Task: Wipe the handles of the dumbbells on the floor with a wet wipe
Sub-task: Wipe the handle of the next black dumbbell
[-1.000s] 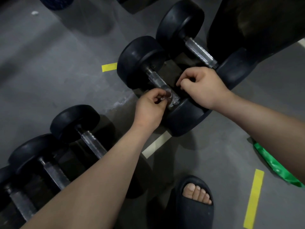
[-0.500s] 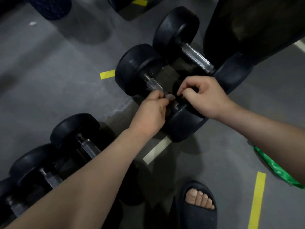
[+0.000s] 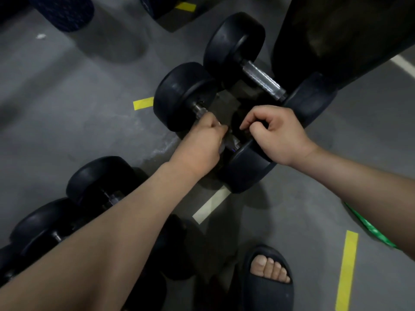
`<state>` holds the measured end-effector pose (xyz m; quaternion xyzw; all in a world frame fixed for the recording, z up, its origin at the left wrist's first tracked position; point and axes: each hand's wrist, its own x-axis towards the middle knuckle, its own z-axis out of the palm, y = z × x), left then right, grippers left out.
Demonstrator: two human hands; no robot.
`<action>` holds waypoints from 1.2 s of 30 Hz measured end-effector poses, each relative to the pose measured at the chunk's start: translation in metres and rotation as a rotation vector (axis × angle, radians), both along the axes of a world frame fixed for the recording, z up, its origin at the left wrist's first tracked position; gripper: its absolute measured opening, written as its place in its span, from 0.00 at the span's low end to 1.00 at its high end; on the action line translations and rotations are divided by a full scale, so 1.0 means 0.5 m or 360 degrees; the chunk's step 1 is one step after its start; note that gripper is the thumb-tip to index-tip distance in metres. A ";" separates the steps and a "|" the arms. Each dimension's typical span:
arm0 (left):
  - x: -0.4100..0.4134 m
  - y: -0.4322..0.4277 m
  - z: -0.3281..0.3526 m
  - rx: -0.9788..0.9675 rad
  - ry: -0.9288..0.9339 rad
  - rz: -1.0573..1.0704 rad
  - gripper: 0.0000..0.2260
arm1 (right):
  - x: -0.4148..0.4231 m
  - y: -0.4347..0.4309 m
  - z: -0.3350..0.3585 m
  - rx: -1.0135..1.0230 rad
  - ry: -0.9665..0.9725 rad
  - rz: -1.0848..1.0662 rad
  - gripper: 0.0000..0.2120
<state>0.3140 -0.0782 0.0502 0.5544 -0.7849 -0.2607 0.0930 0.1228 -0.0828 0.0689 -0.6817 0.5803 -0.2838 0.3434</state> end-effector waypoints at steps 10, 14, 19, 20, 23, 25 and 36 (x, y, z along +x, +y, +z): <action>0.001 0.000 -0.020 -0.0118 0.0018 -0.0188 0.07 | -0.001 0.001 0.001 -0.0010 -0.0005 -0.0002 0.11; 0.020 0.039 -0.040 0.0036 0.0386 -0.0220 0.15 | -0.001 0.001 -0.001 0.0000 0.0008 -0.0019 0.12; 0.022 0.047 -0.058 -0.0038 0.0538 -0.0129 0.10 | 0.003 0.002 0.000 0.0034 -0.0019 -0.0028 0.12; 0.023 0.044 -0.060 -0.0035 0.0527 -0.0144 0.09 | 0.005 0.003 0.000 0.0039 -0.0024 -0.0034 0.12; 0.021 0.033 -0.048 -0.0079 0.0448 -0.0261 0.11 | 0.007 0.005 0.001 0.0048 -0.0039 -0.0064 0.12; 0.016 0.028 -0.036 -0.0028 0.0360 -0.0293 0.15 | 0.008 0.007 0.003 0.0066 -0.0055 -0.0082 0.12; -0.017 0.083 -0.067 0.0591 0.1215 0.0952 0.09 | 0.010 0.004 0.003 0.0092 -0.0043 -0.0107 0.13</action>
